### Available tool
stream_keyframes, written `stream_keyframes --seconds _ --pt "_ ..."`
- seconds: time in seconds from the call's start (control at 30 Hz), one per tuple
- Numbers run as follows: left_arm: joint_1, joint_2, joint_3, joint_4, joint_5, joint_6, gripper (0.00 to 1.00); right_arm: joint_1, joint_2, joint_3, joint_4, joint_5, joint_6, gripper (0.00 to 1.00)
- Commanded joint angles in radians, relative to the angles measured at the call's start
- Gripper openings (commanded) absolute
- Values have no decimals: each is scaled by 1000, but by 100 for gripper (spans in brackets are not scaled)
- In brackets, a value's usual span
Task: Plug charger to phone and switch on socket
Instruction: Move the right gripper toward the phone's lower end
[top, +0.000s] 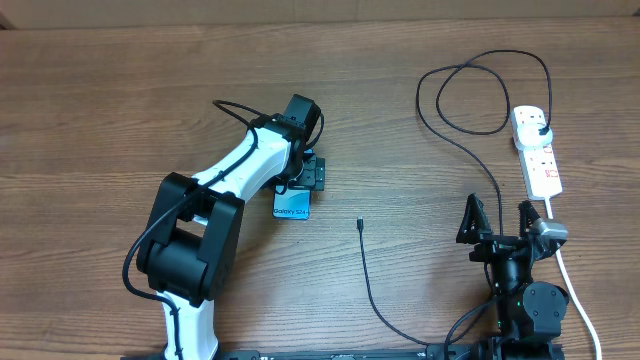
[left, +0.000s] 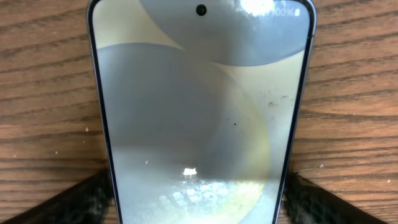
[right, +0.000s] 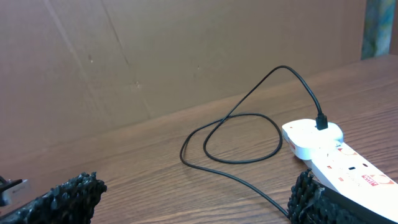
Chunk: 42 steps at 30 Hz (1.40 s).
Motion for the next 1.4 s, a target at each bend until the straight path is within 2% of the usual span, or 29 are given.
stream_keyframes --seconds 0.0,0.13,0.27,0.47,0.63,0.87,0.97,1.07,1.1,1.17,1.2,1.27,1.37 --pt "3 10 -6 -3 -5 -9 100 4 -9 -10 6 -20 0 100" --pt "-16 17 -8 -4 -37 -37 100 4 -9 -10 9 -77 62 100" --pt "-22 26 -8 -5 -36 -36 94 4 -9 -10 13 -107 159 100" --pt "-21 26 -6 -5 -24 -25 90 4 -8 6 8 -212 161 100" --pt "0 26 19 -21 78 11 90 4 47 125 -114 -275 162 100" --pt "63 26 25 -32 280 54 89 4 378 523 -351 -322 153 100" --pt "84 26 24 -42 303 54 89 4 569 719 -492 -385 150 100" --pt "86 26 24 -43 295 53 95 4 747 871 -564 -519 150 100" --pt "84 26 24 -41 288 48 100 4 785 895 -565 -559 151 100" --pt "76 26 24 -42 243 19 100 4 848 918 -558 -650 150 100" --pt "71 26 24 -42 218 5 100 4 875 919 -544 -691 150 96" --pt "63 26 25 -45 194 -3 100 4 916 919 -542 -705 150 93" --pt "55 26 25 -46 184 -3 100 4 973 919 -570 -705 150 96"
